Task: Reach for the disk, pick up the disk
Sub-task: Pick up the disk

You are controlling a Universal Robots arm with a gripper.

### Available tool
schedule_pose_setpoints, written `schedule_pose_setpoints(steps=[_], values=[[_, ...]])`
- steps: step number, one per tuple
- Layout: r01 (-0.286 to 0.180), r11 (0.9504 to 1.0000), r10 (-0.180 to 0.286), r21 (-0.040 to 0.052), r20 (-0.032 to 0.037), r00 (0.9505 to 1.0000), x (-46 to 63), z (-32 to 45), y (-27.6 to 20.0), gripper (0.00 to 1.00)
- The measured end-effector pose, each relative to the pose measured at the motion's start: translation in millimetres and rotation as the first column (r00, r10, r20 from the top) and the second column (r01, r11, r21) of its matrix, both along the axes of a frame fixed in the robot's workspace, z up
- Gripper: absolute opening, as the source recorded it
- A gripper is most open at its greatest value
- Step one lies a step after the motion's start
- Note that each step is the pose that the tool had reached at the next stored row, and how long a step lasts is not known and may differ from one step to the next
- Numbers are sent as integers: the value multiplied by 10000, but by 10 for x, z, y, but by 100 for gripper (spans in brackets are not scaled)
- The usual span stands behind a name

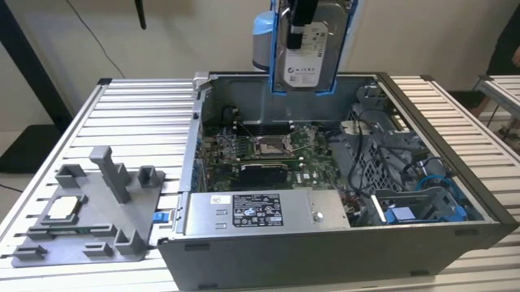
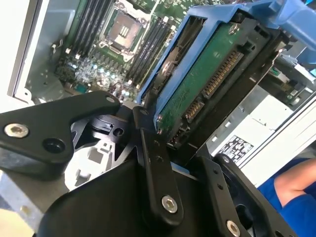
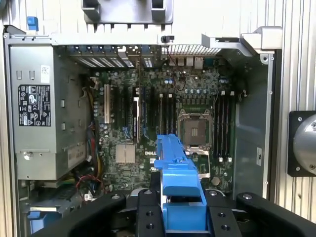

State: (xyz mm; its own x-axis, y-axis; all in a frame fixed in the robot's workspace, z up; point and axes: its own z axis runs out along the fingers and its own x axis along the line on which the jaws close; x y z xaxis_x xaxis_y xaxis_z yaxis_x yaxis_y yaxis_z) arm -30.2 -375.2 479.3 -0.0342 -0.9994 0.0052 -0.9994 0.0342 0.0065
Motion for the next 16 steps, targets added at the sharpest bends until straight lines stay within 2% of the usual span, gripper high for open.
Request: schedule_pose_setpoints(steps=[7, 8, 16], values=[[162, 9999, -162, -2, -1, 9999, 41, -3, -1, 0], [173, 9999, -173, 0, 0, 9999, 55, -10, -44, 0], [182, 9998, -182, -1, 0, 9998, 74, -14, -224, 0]])
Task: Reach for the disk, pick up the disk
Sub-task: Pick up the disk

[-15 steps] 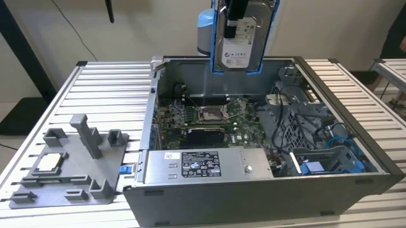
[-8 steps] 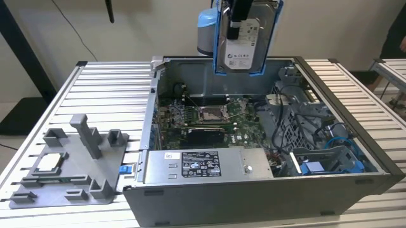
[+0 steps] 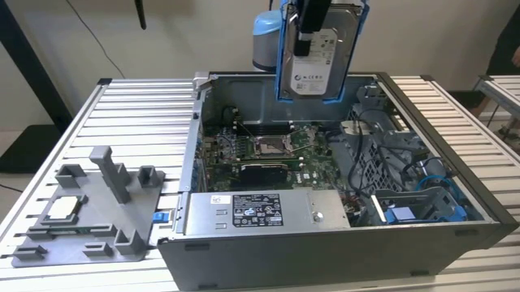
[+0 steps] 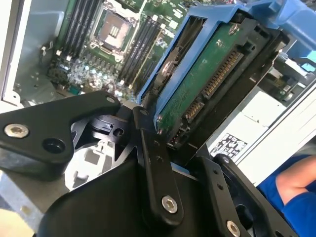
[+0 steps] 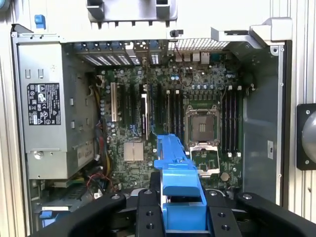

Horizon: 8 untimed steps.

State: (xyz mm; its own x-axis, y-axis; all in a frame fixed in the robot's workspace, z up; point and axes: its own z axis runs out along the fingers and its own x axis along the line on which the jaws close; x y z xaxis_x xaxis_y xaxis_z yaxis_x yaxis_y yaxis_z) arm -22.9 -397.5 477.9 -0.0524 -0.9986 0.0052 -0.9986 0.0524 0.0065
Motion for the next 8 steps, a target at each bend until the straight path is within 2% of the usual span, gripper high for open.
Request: schedule_pose_setpoints(steps=[8], values=[[16, 10000, -16, 1, 0, 10000, 21, -3, -201, 0]])
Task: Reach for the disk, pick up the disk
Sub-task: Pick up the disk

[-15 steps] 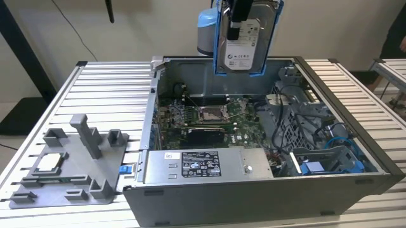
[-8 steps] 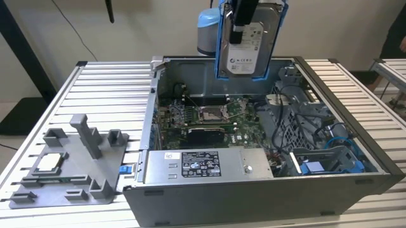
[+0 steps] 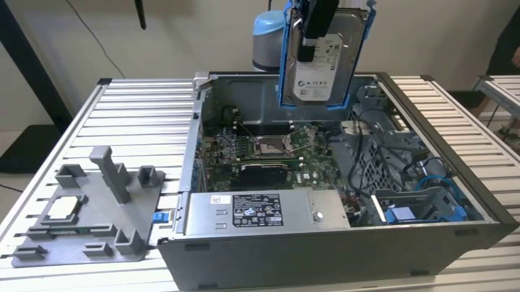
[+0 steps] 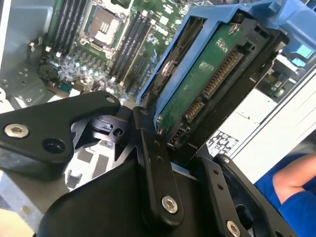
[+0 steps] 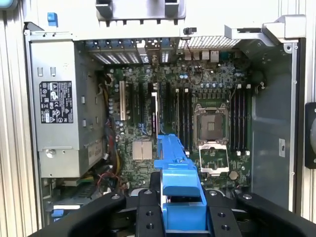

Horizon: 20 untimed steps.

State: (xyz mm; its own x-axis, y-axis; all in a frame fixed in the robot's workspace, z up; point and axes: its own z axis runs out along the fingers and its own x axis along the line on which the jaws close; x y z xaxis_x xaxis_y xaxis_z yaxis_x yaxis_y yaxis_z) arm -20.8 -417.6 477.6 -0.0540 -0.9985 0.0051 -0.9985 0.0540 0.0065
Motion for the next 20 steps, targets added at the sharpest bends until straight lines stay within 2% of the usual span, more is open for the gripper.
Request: schedule_pose_setpoints(steps=[20], values=[[51, 10000, -51, 0, 0, 10000, 46, -7, -500, 0]])
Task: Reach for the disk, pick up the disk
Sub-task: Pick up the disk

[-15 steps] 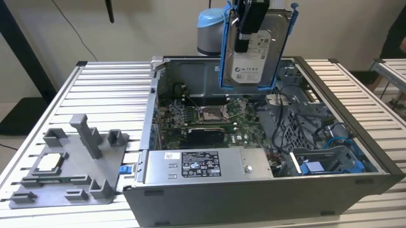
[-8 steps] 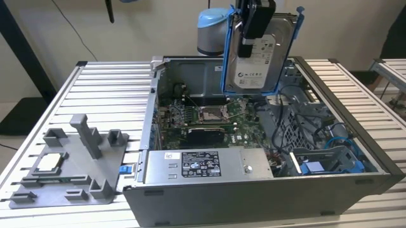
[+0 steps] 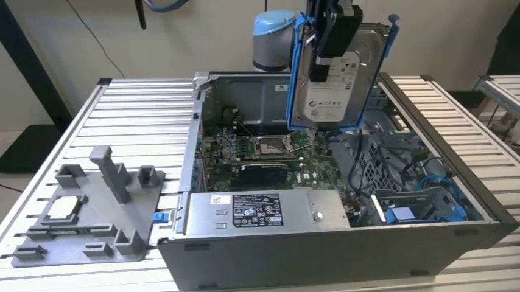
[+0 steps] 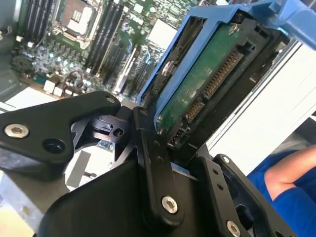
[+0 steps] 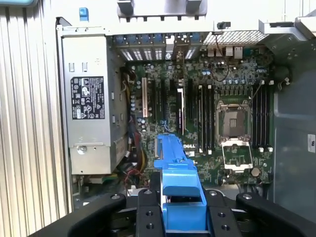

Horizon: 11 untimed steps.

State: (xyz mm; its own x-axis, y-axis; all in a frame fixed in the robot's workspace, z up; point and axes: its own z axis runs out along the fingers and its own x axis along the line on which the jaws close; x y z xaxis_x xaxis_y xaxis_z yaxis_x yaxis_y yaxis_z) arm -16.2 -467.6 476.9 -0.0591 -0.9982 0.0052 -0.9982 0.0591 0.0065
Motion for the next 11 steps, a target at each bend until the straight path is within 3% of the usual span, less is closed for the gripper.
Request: schedule_pose_setpoints(steps=[11], values=[[57, 10000, -57, 0, 0, 10000, 13, -7, -275, 0]])
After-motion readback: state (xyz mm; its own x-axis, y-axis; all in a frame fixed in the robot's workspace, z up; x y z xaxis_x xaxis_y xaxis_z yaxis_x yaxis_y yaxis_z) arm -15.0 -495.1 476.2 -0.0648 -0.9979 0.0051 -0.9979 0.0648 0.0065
